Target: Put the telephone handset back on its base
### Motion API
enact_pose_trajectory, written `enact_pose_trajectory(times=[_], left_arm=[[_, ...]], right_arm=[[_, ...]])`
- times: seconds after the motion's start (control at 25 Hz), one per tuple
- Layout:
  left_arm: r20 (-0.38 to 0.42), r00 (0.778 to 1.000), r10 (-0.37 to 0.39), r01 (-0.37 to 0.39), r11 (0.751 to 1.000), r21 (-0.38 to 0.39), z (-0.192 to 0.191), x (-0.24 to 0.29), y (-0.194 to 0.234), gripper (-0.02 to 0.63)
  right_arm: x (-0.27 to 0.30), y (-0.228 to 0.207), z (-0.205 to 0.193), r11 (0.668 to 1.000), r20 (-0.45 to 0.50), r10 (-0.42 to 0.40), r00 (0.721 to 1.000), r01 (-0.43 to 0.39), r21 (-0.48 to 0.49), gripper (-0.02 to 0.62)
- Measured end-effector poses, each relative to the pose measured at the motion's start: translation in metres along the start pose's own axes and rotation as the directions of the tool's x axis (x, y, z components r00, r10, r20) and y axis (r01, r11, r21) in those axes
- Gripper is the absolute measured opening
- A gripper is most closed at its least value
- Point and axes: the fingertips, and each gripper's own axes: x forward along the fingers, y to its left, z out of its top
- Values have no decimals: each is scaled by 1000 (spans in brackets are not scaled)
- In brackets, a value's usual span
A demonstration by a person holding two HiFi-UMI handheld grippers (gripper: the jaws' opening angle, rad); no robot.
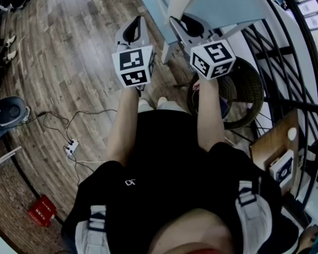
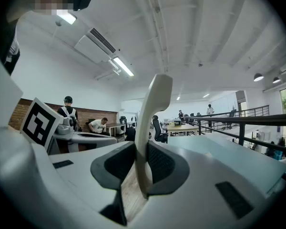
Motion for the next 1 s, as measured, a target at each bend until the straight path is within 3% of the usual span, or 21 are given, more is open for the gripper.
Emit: enact_pose_trajectory(times=[0.32,1.0], left_arm=[[6,1000,10,-10,1000,9,3,10,-6,-2],[12,998,60,-60,998,16,1,28,-19,-2]], right_arm=[[2,-14,3,1000,12,9,1000,-9,-7,77],[-10,-83,-11,980,44,-46,998,37,195,77]])
